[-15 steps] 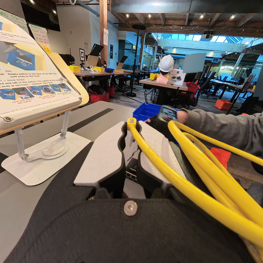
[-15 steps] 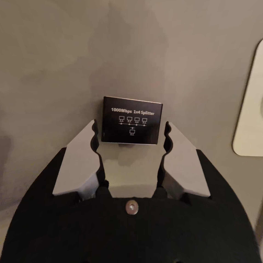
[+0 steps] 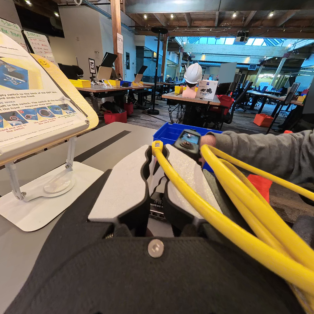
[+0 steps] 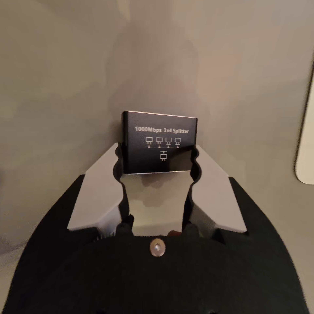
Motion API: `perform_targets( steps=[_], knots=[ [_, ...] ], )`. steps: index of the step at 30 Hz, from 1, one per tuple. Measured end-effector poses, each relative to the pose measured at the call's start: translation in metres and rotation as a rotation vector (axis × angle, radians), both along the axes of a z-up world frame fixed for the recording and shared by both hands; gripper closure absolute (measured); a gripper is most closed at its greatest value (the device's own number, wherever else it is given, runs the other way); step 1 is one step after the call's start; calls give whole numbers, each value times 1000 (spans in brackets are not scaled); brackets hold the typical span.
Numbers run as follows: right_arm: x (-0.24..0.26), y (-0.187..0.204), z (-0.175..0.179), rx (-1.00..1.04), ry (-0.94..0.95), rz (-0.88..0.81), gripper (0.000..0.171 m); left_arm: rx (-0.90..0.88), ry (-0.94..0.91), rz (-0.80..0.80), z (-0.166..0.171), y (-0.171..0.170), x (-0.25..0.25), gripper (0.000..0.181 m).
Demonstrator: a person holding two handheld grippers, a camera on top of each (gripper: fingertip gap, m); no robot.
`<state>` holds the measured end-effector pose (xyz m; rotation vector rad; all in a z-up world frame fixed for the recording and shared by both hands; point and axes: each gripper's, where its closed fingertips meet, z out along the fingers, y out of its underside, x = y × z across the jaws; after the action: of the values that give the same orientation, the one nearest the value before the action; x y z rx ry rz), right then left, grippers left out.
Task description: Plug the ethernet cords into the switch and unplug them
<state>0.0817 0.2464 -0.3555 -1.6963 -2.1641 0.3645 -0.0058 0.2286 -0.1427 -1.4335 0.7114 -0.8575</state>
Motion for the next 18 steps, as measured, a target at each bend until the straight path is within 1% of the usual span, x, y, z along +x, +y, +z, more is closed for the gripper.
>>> perform_targets(
  steps=[1,2,5,12,17,18],
  knots=[
    [0,-2,4,-59,0,2,98,-1,-1,-1,0,0,0,169],
    [1,-3,9,-123,-10,4,103,0,-2,-2,0,0,0,169],
    [5,-7,17,-346,-67,18,103,0,-4,-3,1,0,0,169],
    [3,10,25,-625,-188,13,103,-2,-12,6,1,3,-5,170],
    [1,23,30,-808,-198,-10,105,-9,-21,8,0,5,-8,169],
    [1,25,32,-837,-192,-7,108,-11,-24,9,0,5,-8,169]
  ],
)
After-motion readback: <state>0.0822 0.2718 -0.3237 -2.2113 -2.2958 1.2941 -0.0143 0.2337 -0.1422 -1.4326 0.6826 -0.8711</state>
